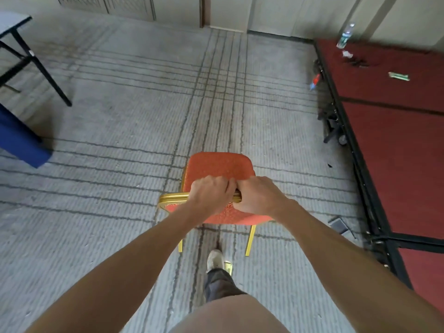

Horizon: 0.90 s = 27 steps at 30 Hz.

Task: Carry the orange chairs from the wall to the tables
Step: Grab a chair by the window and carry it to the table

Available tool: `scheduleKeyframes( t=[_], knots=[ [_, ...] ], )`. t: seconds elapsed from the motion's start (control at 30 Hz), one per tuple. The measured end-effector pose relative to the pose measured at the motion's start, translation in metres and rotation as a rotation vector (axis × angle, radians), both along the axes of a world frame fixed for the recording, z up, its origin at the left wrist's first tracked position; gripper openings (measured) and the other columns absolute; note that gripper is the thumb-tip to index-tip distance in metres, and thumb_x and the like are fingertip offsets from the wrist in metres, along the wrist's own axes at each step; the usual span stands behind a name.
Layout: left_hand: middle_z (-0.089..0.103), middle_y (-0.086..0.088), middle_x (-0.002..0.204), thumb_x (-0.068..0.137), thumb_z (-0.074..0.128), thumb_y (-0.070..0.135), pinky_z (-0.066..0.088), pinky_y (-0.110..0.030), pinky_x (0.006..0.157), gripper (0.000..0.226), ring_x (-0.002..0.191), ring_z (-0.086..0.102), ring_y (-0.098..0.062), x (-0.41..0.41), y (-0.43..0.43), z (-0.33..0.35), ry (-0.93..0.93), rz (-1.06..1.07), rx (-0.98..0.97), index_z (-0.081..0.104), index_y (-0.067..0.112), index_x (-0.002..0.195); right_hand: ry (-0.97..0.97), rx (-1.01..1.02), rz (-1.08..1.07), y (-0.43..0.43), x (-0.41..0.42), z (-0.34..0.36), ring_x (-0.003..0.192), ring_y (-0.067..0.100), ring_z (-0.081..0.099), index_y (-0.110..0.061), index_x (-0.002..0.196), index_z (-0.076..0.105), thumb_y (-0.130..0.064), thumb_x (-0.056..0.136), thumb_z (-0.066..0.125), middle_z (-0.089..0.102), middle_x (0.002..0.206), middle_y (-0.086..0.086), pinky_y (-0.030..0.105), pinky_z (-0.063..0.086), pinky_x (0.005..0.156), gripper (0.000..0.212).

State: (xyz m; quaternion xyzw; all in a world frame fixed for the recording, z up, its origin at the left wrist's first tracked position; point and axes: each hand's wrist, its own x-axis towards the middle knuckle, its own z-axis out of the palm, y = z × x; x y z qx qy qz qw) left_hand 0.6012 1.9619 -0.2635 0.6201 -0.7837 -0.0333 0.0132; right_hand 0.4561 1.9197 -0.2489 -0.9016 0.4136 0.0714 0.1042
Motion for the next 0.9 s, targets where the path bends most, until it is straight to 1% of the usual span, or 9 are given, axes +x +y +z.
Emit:
scheduleKeyframes(
  t=[0.07,0.17,0.3,0.37,0.47,0.53,0.63,0.77,0.9],
  knots=[
    [0.055,-0.007,0.073,0.095,0.045,0.012,0.041,-0.032,0.044,0.012,0.058,0.058,-0.027,0.014,-0.038,-0.008,-0.078,-0.022,-0.07,0.056,0.008,0.095,-0.008,0.026,0.061,-0.043,0.013,-0.004,0.059,0.018,0.054,-0.025,0.073,0.049,-0.036,0.081,0.059,0.047,0.057,-0.009,0.031,0.045,0.058,0.017],
    [0.048,-0.004,0.051,0.085,0.045,0.013,0.036,-0.023,0.032,0.02,0.034,0.044,-0.022,0.039,-0.094,-0.015,0.056,0.09,-0.228,0.061,0.008,0.075,-0.078,0.038,0.121,-0.108,0.036,0.007,0.053,0.011,0.043,-0.03,0.068,0.044,-0.038,0.082,0.059,0.044,0.054,-0.011,0.029,0.038,0.056,0.022],
    [0.063,-0.004,0.072,0.093,0.028,0.034,0.019,-0.024,0.046,0.038,0.055,0.051,-0.03,0.062,-0.191,0.012,0.168,0.195,-0.256,0.062,0.017,0.092,-0.112,0.019,0.092,-0.211,0.061,0.034,0.053,0.015,0.05,-0.024,0.073,0.053,-0.038,0.081,0.06,0.051,0.056,-0.008,0.029,0.041,0.053,0.018],
    [0.063,-0.003,0.075,0.094,0.024,0.038,0.027,-0.027,0.048,0.041,0.061,0.055,-0.03,0.071,-0.238,0.019,0.207,0.197,-0.28,0.06,0.019,0.088,-0.161,-0.096,0.033,-0.251,0.071,0.034,0.049,0.017,0.051,-0.022,0.076,0.059,-0.038,0.082,0.061,0.052,0.054,-0.007,0.028,0.041,0.05,0.017],
    [0.064,-0.002,0.072,0.092,0.02,0.039,0.03,-0.026,0.046,0.048,0.053,0.047,-0.023,0.083,-0.29,0.026,0.242,0.128,-0.304,0.062,0.017,0.083,-0.299,-0.334,-0.077,-0.286,0.079,0.024,0.038,0.021,0.046,-0.017,0.077,0.063,-0.036,0.082,0.066,0.042,0.045,-0.005,0.024,0.034,0.042,0.02],
    [0.065,-0.004,0.072,0.094,0.024,0.036,0.033,-0.027,0.044,0.045,0.051,0.045,-0.023,0.092,-0.317,0.03,0.239,0.057,-0.319,0.064,0.015,0.088,-0.346,-0.379,-0.086,-0.313,0.084,0.02,0.037,0.023,0.05,-0.016,0.077,0.062,-0.037,0.082,0.066,0.046,0.043,-0.002,0.024,0.035,0.042,0.023],
    [0.063,-0.004,0.07,0.096,0.024,0.038,0.032,-0.027,0.047,0.048,0.051,0.048,-0.026,0.099,-0.354,0.035,0.184,0.062,-0.336,0.066,0.015,0.094,-0.368,-0.296,-0.084,-0.355,0.092,0.027,0.051,0.026,0.058,-0.019,0.087,0.065,-0.046,0.084,0.062,0.059,0.055,0.001,0.03,0.042,0.05,0.027],
    [0.063,0.001,0.066,0.094,0.023,0.051,0.029,-0.029,0.055,0.055,0.059,0.051,-0.023,0.103,-0.429,0.035,0.242,0.391,-0.278,0.063,0.019,0.075,-0.406,-0.187,-0.114,-0.421,0.106,0.036,0.057,0.023,0.058,-0.023,0.086,0.065,-0.05,0.083,0.059,0.059,0.06,-0.004,0.032,0.047,0.055,0.027],
    [0.063,-0.001,0.069,0.098,0.038,0.034,0.035,-0.03,0.053,0.031,0.06,0.055,-0.029,0.117,-0.501,0.035,0.156,0.29,-0.295,0.06,0.021,0.082,-0.384,-0.128,-0.163,-0.501,0.122,0.034,0.055,0.02,0.056,-0.023,0.075,0.063,-0.045,0.084,0.061,0.054,0.056,-0.008,0.032,0.048,0.054,0.023]
  ],
)
